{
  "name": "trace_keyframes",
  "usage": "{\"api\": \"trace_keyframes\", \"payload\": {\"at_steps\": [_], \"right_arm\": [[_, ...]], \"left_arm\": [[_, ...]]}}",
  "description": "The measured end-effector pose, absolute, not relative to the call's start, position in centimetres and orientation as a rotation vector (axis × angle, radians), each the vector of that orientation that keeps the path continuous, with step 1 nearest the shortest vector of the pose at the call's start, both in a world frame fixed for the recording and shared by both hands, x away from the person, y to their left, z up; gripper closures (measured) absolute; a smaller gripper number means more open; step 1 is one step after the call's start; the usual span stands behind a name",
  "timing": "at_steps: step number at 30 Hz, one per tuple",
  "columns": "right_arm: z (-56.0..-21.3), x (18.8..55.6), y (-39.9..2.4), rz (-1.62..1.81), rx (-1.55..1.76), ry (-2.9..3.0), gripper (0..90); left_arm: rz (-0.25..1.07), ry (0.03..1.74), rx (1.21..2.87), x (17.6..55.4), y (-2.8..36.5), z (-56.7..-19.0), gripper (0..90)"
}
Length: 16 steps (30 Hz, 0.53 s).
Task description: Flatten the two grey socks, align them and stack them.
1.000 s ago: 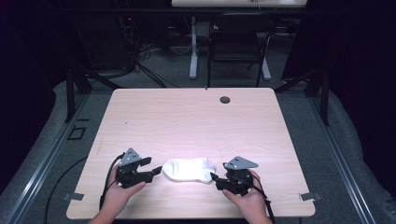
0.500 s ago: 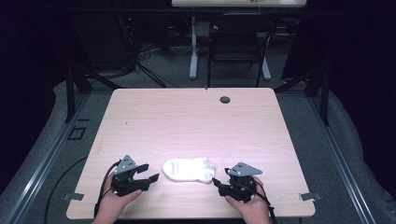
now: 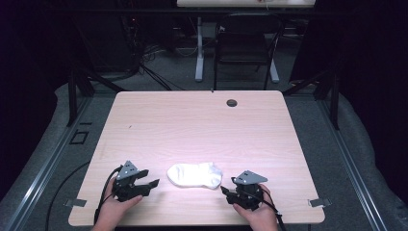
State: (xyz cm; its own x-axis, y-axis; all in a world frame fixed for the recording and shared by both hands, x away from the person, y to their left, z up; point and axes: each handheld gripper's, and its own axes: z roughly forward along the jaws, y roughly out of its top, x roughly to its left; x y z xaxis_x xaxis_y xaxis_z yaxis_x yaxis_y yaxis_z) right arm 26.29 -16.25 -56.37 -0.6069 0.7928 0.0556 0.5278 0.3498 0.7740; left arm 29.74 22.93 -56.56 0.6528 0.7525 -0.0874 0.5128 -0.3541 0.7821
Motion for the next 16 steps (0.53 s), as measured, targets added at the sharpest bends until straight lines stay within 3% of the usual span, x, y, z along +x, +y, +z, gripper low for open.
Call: {"api": "trace_keyframes", "payload": {"at_steps": [11, 16], "right_arm": [[-57.19, 26.66, -16.1, 1.124, 1.191, 2.302, 48.7], [-57.21, 26.7, -15.98, 1.124, 1.179, 2.319, 53.6]], "left_arm": [[0.357, 0.987, 2.047, 30.14, 22.82, -57.06, 39.0], [0.354, 0.992, 2.053, 30.25, 22.59, -57.17, 38.9]]}}
